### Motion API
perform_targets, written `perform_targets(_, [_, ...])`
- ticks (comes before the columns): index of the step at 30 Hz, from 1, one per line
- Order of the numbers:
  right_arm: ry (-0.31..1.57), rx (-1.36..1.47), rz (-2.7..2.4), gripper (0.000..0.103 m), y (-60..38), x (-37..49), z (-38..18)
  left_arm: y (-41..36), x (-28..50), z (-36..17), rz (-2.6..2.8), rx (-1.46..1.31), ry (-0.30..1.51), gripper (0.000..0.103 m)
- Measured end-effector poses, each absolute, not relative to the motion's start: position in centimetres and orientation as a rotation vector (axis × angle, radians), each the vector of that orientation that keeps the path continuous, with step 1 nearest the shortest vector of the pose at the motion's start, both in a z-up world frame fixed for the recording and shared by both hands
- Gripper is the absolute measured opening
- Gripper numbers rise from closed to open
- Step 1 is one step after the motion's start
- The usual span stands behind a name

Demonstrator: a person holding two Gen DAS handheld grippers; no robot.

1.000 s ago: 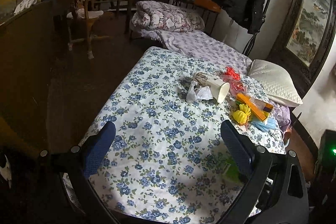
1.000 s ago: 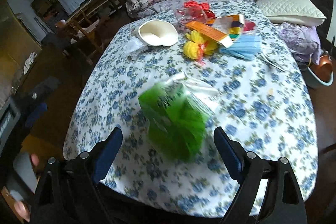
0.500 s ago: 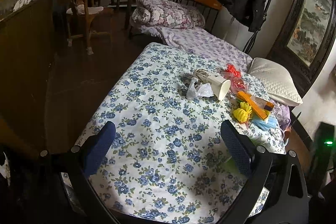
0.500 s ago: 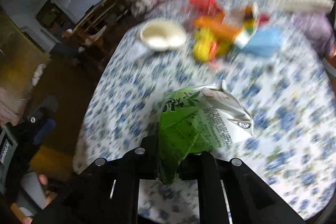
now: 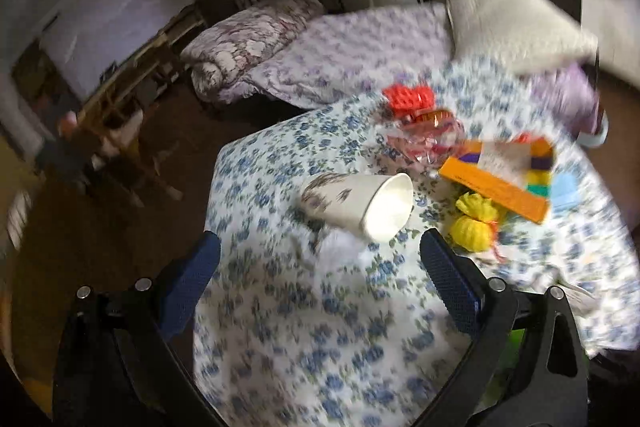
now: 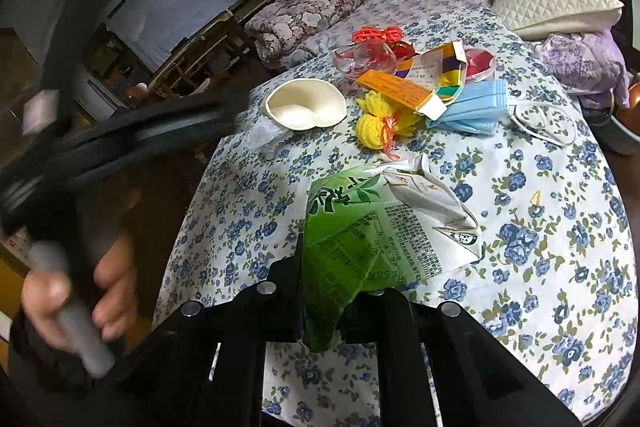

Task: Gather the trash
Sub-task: 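Grasp the white paper cup by its rim with the left tool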

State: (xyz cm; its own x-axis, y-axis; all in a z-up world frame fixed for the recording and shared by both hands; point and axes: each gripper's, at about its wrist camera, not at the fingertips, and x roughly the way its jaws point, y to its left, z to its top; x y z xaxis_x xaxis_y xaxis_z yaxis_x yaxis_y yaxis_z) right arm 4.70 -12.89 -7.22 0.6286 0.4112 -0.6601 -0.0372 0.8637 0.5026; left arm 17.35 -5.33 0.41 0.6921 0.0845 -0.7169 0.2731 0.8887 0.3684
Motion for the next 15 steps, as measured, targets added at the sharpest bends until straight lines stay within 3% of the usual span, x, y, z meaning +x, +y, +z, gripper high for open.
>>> perform_targets(6, [0.871,0.494,0.298,0.013,-12.9,4.7,-7.4,-8.1,20.4,-3.3,-0.057,0.658,0.859,0.096])
perform_targets(15, [0.883,0.526,0.319,0.013,-13.3,5.0,-7.8,-8.3,23.8,-4.5,-0.051,0.658,0.892,0.096])
